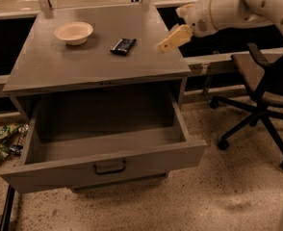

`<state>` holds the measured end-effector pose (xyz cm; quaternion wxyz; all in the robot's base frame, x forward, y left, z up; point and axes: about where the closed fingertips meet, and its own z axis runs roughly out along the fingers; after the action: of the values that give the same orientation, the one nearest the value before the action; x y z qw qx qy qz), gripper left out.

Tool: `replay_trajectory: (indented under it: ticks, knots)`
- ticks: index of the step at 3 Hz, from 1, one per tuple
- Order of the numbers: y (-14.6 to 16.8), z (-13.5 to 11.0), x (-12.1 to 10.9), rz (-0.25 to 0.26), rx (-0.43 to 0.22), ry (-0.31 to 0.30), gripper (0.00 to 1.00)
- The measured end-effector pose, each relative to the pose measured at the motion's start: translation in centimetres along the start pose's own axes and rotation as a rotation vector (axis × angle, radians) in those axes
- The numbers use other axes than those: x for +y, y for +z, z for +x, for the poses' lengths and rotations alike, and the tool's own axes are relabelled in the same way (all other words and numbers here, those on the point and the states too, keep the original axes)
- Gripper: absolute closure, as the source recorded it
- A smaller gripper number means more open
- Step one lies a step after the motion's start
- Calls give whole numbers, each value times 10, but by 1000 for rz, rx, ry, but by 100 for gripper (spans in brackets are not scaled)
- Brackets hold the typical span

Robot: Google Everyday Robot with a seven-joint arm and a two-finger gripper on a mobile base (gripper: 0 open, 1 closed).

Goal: Place rxbar blueberry into top drawer

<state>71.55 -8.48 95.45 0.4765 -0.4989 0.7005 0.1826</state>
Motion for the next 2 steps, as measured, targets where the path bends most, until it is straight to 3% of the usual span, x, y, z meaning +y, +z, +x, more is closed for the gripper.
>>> replay_trajectory:
  ticks: [1, 2]
  knots:
    - [45, 5, -6, -27, -76, 55, 0]
    - [91, 3, -4, -66, -120, 44, 0]
